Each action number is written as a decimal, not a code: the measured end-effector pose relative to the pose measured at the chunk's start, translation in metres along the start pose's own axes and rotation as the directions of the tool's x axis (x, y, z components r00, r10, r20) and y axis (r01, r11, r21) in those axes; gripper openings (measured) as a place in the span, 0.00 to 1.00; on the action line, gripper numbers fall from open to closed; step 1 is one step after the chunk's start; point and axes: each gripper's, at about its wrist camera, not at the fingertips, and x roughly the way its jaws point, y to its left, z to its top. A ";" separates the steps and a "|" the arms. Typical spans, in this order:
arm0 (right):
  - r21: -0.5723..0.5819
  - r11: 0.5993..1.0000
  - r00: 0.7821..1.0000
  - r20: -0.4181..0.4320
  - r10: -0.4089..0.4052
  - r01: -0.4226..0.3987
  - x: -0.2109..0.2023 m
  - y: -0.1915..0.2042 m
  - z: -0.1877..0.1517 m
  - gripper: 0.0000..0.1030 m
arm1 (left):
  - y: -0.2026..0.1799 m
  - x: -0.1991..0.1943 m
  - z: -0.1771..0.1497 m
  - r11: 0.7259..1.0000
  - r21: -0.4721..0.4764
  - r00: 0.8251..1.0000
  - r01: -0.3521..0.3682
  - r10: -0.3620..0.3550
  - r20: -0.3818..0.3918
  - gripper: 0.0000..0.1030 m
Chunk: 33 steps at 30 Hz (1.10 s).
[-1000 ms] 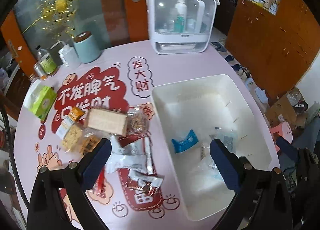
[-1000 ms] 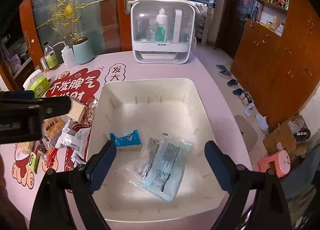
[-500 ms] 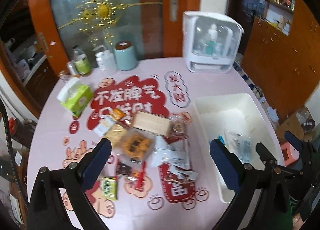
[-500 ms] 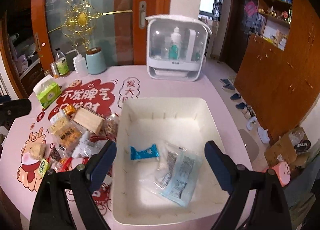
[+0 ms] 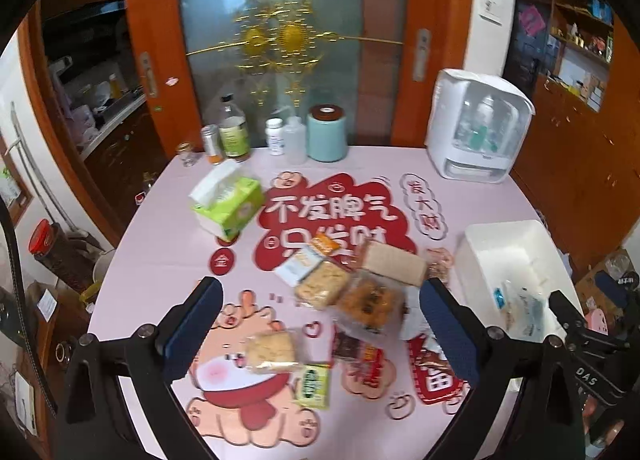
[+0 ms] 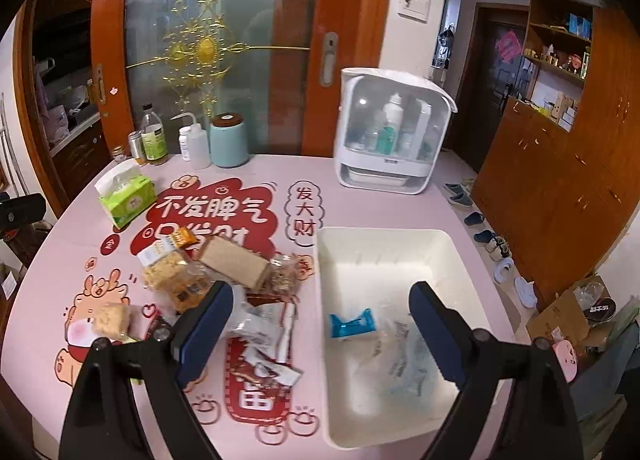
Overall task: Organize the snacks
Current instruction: 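Withdraw both grippers from the tray back over the snacks, then grasp the green-wrapped pastry with the right gripper while the left gripper grasps the crumbly cake bag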
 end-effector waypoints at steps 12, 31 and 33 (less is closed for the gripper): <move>0.084 0.995 0.997 -0.041 0.058 -0.054 -0.009 0.051 0.000 0.88 | 0.103 0.028 -0.023 1.000 -0.022 1.000 0.009 -0.009 -0.011 0.95; 0.026 0.971 0.942 -0.237 0.236 -0.237 0.039 0.165 -0.052 0.79 | 0.102 0.139 -0.091 0.968 0.210 0.964 0.136 -0.080 -0.255 0.95; 0.018 0.968 0.933 -0.263 0.247 -0.251 0.046 0.174 -0.060 0.79 | 0.100 0.146 -0.098 0.961 0.235 0.958 0.142 -0.074 -0.275 0.95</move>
